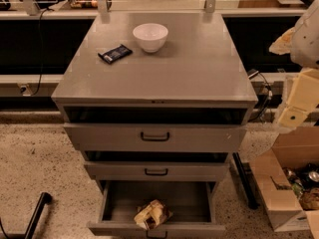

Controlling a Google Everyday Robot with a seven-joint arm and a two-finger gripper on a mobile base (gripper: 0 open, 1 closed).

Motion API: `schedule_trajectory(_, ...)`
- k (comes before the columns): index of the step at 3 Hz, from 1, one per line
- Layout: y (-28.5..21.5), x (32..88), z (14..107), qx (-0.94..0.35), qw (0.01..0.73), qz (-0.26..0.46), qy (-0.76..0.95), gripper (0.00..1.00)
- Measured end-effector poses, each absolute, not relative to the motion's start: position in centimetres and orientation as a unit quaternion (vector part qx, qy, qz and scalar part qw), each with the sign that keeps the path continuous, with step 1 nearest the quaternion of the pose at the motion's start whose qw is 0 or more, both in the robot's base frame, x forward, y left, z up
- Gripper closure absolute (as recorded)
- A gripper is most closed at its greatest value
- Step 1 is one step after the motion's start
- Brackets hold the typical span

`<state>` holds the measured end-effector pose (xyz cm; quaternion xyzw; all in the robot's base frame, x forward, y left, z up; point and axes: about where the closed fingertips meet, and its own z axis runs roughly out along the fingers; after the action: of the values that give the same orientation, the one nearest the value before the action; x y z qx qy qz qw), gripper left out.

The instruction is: Pick brown chip bag from bottom drawer and place on counter

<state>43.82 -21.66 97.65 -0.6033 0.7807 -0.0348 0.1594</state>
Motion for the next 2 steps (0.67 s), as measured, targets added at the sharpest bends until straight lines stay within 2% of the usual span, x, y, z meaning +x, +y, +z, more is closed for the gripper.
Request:
schedule_trajectory(1,-21.7,43.8,97.6,-0.603,0.159,-0.035,0.781,0.00)
schedule_trajectory(2,-19.5,44.7,94.2,-0.629,0.143,-0.003,0.764,0.00)
